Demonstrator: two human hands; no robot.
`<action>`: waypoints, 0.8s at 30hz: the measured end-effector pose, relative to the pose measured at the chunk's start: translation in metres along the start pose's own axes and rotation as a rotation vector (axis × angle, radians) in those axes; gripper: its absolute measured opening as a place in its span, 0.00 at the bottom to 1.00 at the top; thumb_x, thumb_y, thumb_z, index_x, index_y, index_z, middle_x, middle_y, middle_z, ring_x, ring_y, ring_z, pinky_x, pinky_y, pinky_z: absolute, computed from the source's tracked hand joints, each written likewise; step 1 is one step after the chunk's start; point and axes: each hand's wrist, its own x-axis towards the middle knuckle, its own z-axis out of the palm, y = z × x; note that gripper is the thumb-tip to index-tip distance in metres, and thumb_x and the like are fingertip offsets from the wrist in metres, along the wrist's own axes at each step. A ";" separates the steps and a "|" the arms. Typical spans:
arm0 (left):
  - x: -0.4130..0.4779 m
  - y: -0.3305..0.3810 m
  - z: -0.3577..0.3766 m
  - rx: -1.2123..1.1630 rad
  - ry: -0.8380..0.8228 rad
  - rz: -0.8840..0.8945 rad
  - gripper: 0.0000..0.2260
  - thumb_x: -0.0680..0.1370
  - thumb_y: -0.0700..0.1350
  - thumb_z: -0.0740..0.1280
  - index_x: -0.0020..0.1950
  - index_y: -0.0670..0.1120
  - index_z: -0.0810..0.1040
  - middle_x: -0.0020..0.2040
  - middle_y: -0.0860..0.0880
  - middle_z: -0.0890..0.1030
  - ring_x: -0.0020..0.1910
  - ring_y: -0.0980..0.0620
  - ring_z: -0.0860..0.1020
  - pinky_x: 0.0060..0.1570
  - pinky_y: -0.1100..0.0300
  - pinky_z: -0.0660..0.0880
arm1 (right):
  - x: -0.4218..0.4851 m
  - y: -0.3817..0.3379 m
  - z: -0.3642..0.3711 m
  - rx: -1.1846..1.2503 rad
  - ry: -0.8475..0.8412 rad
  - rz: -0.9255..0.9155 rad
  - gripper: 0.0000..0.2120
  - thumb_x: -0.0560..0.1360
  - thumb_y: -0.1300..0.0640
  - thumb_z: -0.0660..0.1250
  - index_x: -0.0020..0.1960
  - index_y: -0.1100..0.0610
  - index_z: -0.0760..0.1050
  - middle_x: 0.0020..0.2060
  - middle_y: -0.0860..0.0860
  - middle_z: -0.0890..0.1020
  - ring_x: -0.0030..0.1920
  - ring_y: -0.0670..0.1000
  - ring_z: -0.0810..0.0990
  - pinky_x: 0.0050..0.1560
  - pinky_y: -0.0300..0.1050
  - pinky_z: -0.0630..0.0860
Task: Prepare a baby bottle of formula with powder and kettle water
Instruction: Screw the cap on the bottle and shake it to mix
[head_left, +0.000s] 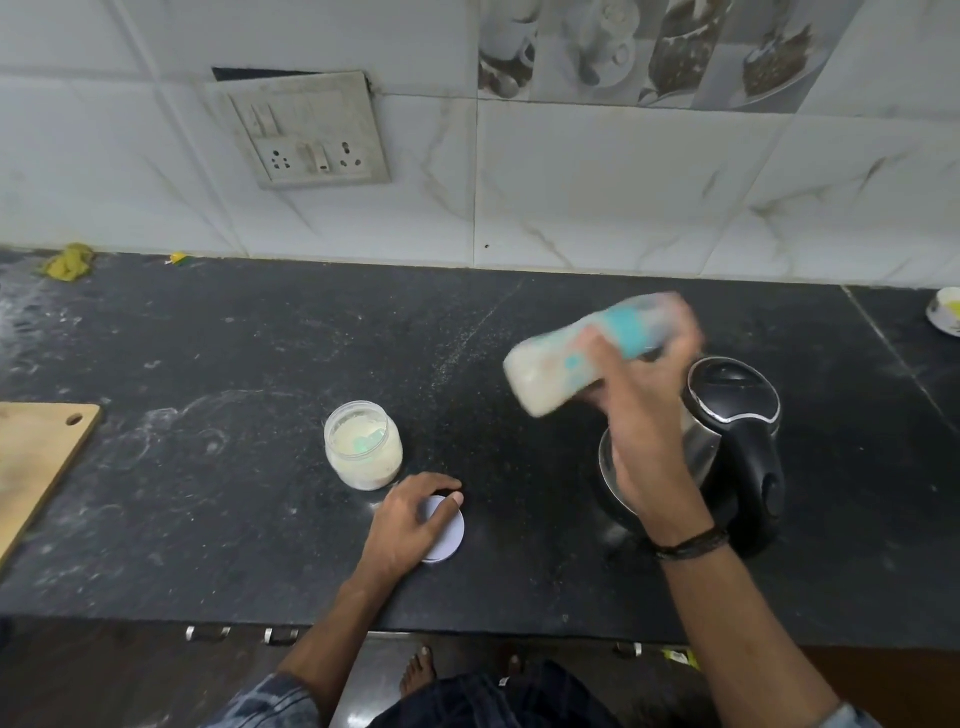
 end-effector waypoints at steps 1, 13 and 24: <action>0.000 -0.001 0.000 -0.001 -0.001 0.005 0.09 0.78 0.56 0.68 0.54 0.58 0.84 0.54 0.67 0.82 0.58 0.64 0.78 0.59 0.68 0.70 | -0.002 0.002 0.000 -0.060 -0.086 0.040 0.33 0.75 0.64 0.74 0.73 0.46 0.62 0.62 0.57 0.79 0.52 0.51 0.85 0.46 0.52 0.83; 0.000 0.001 0.000 0.006 -0.002 0.002 0.10 0.78 0.56 0.68 0.55 0.57 0.85 0.53 0.68 0.82 0.58 0.66 0.77 0.59 0.71 0.67 | 0.001 -0.002 -0.007 0.065 0.022 0.030 0.32 0.77 0.63 0.72 0.75 0.48 0.61 0.59 0.52 0.80 0.56 0.52 0.84 0.47 0.49 0.84; 0.000 0.003 -0.001 -0.001 0.005 0.012 0.12 0.77 0.58 0.66 0.55 0.57 0.84 0.54 0.67 0.82 0.57 0.65 0.78 0.61 0.61 0.72 | 0.000 0.001 0.003 0.159 0.126 -0.005 0.32 0.79 0.61 0.71 0.76 0.50 0.58 0.58 0.51 0.80 0.57 0.52 0.84 0.47 0.51 0.83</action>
